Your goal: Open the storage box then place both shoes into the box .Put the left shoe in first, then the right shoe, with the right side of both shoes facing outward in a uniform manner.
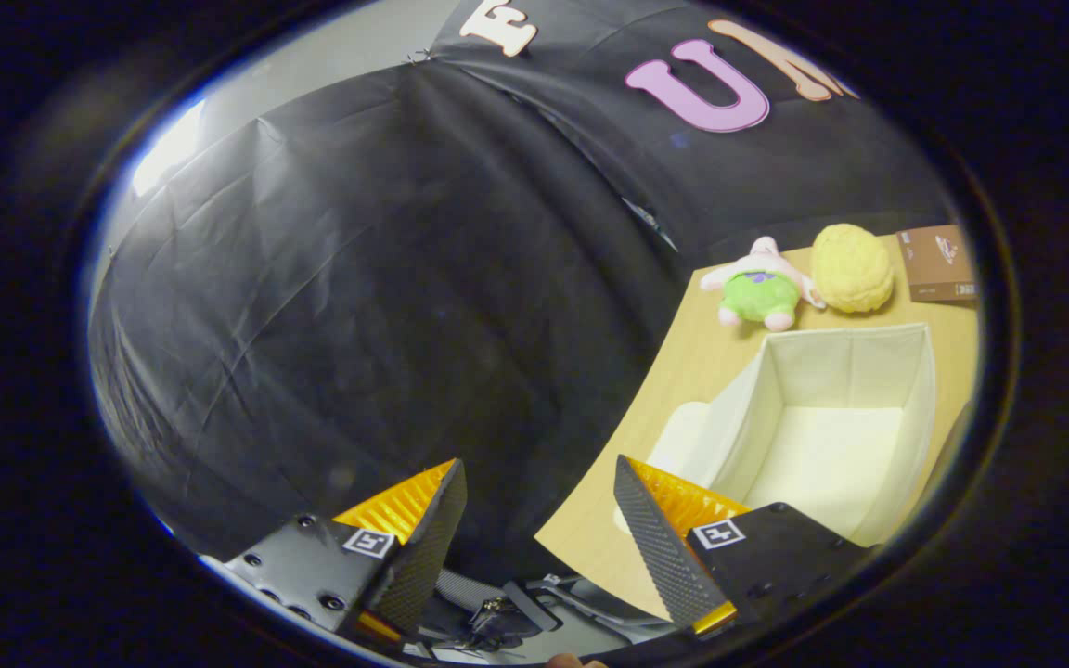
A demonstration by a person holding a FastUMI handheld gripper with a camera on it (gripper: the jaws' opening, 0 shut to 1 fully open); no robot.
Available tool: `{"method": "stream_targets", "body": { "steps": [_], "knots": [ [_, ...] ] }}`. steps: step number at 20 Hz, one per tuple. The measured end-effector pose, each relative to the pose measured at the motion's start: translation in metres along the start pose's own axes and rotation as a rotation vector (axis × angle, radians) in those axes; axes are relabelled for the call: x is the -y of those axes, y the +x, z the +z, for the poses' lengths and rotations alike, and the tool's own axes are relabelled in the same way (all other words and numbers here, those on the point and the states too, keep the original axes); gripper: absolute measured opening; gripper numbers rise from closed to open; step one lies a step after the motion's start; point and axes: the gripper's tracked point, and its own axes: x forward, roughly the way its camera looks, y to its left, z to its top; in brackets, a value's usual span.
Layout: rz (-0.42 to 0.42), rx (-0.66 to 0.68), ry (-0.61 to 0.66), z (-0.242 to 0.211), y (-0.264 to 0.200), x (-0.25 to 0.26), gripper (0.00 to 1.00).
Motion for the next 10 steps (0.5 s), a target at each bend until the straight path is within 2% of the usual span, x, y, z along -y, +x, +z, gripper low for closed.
{"method": "stream_targets", "body": {
  "steps": [5,10],
  "knots": [
    [-0.099,0.076,-0.003,0.026,-0.031,0.042,1.0],
    [-0.26,0.17,-0.005,0.051,-0.085,0.101,1.0]
  ]
}}
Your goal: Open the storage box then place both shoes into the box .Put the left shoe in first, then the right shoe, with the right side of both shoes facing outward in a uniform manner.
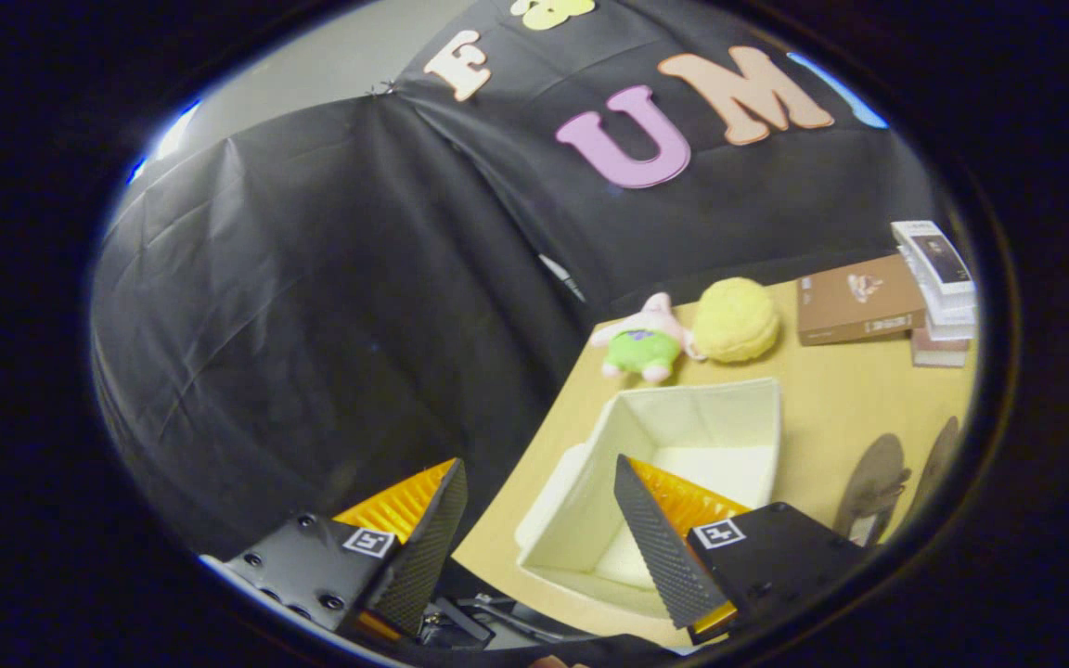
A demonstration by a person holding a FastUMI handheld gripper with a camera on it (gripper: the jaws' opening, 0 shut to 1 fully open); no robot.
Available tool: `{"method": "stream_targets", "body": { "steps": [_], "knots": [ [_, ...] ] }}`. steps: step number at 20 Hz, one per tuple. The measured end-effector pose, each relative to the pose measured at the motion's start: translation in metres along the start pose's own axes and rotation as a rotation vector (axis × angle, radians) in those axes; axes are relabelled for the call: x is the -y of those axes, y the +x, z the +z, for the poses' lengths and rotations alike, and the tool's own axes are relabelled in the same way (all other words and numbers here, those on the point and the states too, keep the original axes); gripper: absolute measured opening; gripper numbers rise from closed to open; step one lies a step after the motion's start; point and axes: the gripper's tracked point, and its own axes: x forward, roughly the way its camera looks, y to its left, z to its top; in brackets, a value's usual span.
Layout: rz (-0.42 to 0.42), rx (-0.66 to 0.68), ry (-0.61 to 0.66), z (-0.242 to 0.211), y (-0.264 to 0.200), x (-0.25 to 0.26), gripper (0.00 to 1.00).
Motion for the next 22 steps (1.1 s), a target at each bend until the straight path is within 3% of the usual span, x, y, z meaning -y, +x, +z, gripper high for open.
{"method": "stream_targets", "body": {
  "steps": [6,12,15,22],
  "knots": [
    [-0.243,0.045,0.0,0.012,-0.05,0.11,1.0],
    [-0.486,-0.029,-0.014,-0.018,-0.108,0.221,1.0],
    [-0.544,-0.127,0.0,-0.056,-0.117,0.259,0.99],
    [-0.578,-0.328,0.072,-0.123,-0.097,0.319,0.99]
  ]
}}
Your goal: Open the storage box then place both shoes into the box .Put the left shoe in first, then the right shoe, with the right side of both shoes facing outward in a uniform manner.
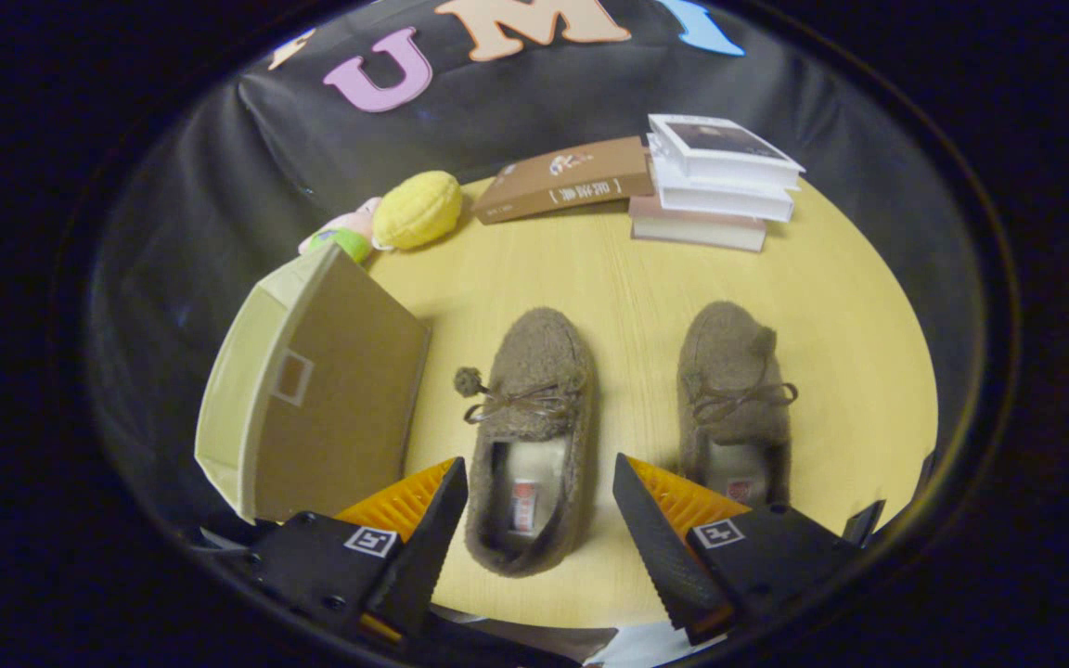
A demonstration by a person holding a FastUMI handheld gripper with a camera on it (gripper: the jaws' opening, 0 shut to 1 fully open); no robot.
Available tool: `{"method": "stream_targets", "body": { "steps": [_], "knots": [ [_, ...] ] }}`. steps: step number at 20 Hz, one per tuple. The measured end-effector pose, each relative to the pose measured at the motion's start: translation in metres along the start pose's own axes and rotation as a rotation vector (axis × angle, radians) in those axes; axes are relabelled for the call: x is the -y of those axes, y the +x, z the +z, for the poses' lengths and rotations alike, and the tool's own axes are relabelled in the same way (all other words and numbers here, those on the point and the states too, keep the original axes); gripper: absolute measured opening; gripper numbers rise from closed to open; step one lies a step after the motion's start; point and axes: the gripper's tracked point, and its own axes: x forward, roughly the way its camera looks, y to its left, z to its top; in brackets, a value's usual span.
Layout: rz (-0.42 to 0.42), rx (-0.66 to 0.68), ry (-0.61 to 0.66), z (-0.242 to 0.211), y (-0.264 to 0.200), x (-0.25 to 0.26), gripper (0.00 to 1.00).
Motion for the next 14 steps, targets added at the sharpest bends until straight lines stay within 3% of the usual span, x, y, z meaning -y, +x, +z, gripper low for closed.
{"method": "stream_targets", "body": {
  "steps": [3,7,12,14],
  "knots": [
    [-0.003,-0.06,-0.008,-0.009,0.017,0.007,0.99],
    [-0.027,-0.131,-0.011,-0.015,0.03,0.021,0.78],
    [-0.027,-0.21,0.004,-0.023,0.035,0.018,0.22],
    [-0.034,-0.234,0.008,-0.023,0.037,0.019,0.17]
  ]
}}
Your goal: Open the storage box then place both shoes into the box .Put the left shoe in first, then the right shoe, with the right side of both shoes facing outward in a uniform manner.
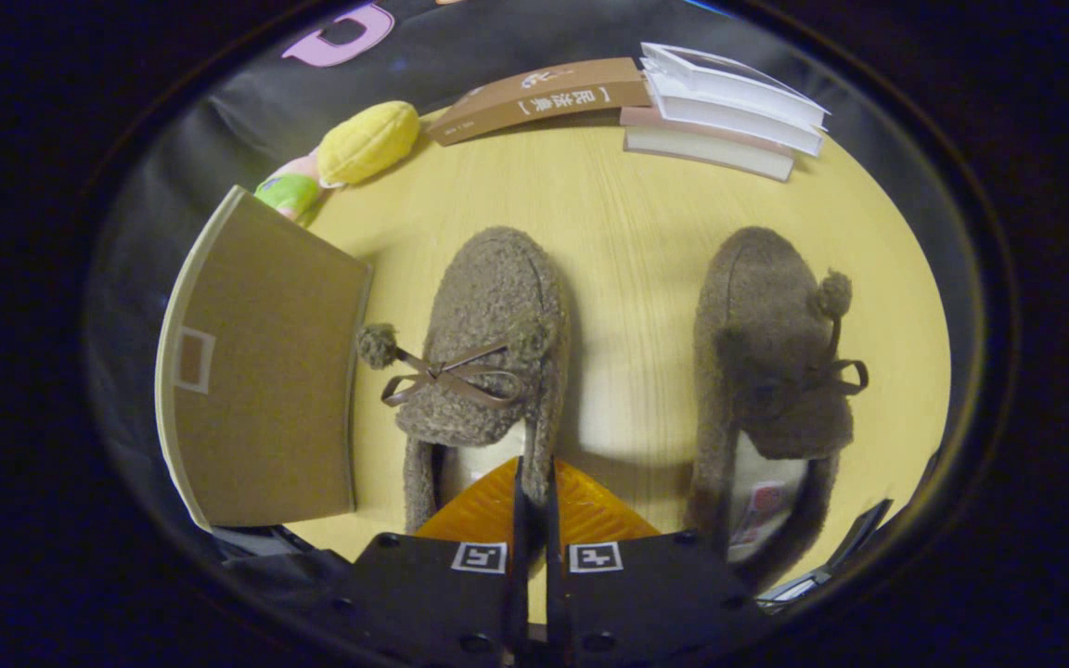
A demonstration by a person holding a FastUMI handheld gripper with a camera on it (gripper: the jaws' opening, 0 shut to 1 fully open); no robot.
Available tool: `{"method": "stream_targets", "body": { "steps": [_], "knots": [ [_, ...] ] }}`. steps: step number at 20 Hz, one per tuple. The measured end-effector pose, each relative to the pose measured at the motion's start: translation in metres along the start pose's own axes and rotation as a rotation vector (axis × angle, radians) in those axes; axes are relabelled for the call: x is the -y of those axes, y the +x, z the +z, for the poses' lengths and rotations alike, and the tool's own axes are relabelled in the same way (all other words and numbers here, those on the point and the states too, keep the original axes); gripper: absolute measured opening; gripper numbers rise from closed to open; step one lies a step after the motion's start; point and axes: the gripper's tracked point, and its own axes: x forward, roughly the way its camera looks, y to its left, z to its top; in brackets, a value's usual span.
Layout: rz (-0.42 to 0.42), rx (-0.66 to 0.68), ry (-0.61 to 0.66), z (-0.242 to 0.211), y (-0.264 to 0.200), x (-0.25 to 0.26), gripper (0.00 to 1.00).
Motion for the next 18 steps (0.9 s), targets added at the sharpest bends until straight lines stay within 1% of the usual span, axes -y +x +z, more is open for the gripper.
{"method": "stream_targets", "body": {
  "steps": [3,6,8,12,15,18],
  "knots": [
    [0.012,-0.004,0.042,0.0,0.0,0.002,0.04],
    [0.027,0.028,0.076,0.005,-0.003,0.001,0.04],
    [0.061,0.049,0.126,0.007,-0.006,-0.004,0.04],
    [0.184,0.097,0.242,0.015,-0.023,-0.024,0.03],
    [0.277,0.139,0.304,0.024,-0.052,-0.045,0.03],
    [0.33,0.186,0.344,0.037,-0.087,-0.067,0.03]
  ]
}}
